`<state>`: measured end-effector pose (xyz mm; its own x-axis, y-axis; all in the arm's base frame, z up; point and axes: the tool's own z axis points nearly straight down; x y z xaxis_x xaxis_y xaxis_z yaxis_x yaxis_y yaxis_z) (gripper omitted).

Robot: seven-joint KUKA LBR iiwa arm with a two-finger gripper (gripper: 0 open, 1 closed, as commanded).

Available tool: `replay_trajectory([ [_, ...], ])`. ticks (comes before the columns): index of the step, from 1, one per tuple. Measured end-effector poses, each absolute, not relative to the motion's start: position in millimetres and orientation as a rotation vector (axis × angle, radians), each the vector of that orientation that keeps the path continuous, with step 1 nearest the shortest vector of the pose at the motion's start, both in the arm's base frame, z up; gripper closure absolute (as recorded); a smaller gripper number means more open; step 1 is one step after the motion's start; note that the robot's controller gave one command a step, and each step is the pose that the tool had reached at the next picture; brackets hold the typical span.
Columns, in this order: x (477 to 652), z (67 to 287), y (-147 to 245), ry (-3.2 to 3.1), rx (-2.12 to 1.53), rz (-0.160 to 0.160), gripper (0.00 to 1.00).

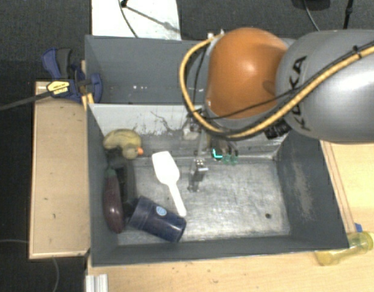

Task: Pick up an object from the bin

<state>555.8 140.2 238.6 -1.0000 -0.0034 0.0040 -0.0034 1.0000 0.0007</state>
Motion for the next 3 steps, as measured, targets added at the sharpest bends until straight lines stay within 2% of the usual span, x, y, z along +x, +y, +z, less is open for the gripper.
replay_trajectory([
  [1,557.5,242.4,139.4,-3.145,0.001,-0.002,0.00],
  [2,553.4,203.0,163.8,-3.151,0.083,-0.003,0.00],
  [3,563.9,167.8,188.3,-3.138,0.203,-0.003,0.00],
])
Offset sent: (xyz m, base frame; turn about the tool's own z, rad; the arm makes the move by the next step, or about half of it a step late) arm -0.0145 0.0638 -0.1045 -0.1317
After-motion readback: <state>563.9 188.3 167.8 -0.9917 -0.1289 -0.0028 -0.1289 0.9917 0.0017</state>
